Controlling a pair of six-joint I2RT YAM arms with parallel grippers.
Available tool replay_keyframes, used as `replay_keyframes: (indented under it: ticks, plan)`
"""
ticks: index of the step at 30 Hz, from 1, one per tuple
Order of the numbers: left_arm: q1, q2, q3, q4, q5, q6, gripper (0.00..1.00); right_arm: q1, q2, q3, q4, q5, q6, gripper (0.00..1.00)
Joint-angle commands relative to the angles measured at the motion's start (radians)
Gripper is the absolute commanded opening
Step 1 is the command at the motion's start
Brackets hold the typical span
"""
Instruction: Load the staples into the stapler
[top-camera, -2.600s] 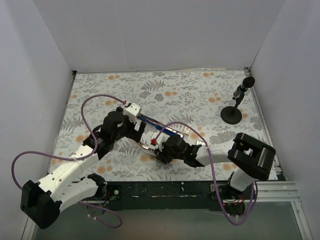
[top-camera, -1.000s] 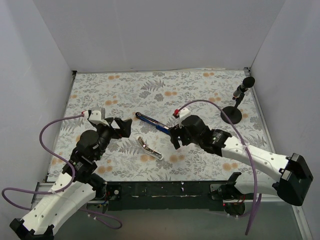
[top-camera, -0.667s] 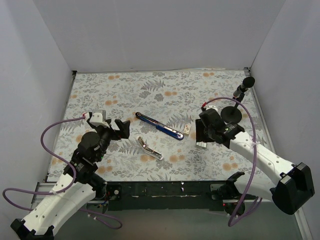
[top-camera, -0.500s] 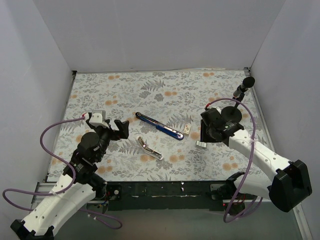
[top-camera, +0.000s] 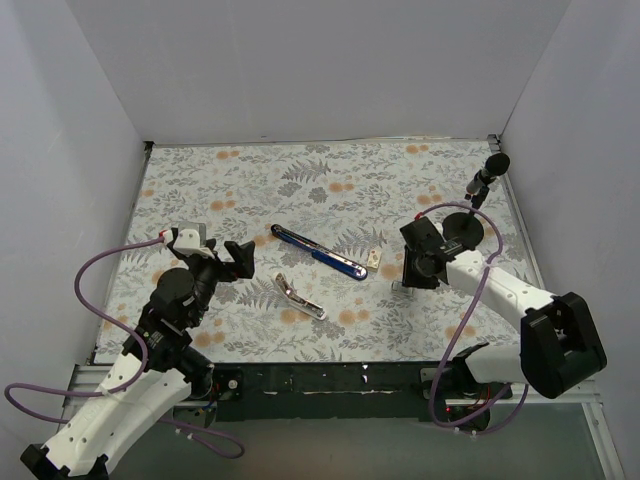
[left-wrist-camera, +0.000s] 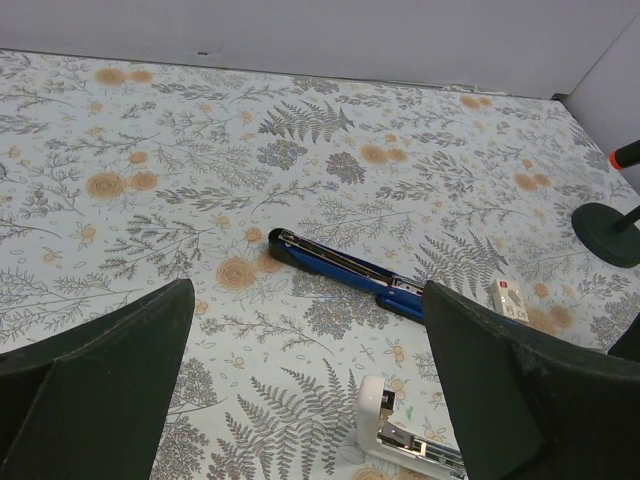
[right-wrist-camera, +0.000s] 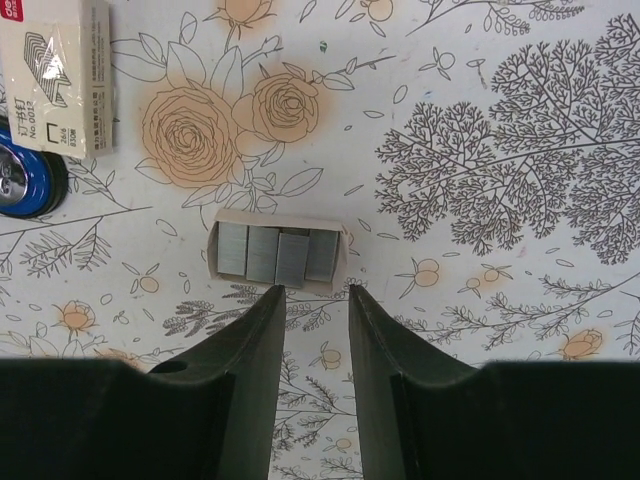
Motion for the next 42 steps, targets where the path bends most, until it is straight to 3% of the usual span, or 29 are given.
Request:
replay_keyframes:
  ticks: [1,24,42]
  plan:
    - [0.005,-0.006,-0.004,-0.016,-0.014,0.014,0.98,-0.011,0.018,-0.008,0.068,-0.005,0.019,0.38]
    - [0.005,0.012,-0.007,-0.022,-0.011,0.031,0.98,-0.041,0.07,-0.068,0.166,-0.073,0.019,0.28]
    - [0.004,0.017,-0.007,-0.024,-0.012,0.037,0.98,-0.049,0.078,-0.04,0.077,-0.005,-0.036,0.28]
